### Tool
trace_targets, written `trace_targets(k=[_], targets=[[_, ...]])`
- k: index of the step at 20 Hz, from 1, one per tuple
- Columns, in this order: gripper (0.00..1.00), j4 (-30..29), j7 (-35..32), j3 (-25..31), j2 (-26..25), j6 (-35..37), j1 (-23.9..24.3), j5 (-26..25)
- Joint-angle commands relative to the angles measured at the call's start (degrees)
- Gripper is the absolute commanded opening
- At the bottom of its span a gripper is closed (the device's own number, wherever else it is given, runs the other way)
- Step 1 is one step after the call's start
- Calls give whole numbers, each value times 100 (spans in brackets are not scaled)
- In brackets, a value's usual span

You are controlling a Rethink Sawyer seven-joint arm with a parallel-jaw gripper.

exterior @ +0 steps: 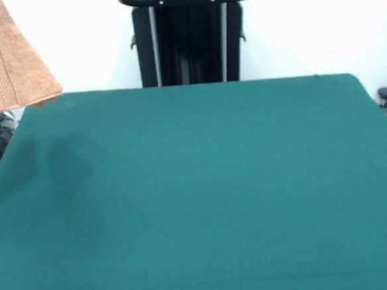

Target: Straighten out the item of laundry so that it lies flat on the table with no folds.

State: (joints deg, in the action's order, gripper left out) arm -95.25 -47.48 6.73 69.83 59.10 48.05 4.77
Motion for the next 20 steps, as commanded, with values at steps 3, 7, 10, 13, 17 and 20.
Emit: trace_targets(k=[3,7,10,13,17,20], targets=[[0,-1662,-1803,-481,248,-975,-700,492],[0,-2056,-1838,-639,274,-1481,-866,793],[0,-2228,-1848,-718,254,-1732,-968,958],[0,-2339,-2081,-880,285,-1794,-1174,1064],[0,-2586,-2496,-1147,385,-1951,-1538,1227],[0,-2572,-2535,-1313,367,-1998,-1696,1259]])
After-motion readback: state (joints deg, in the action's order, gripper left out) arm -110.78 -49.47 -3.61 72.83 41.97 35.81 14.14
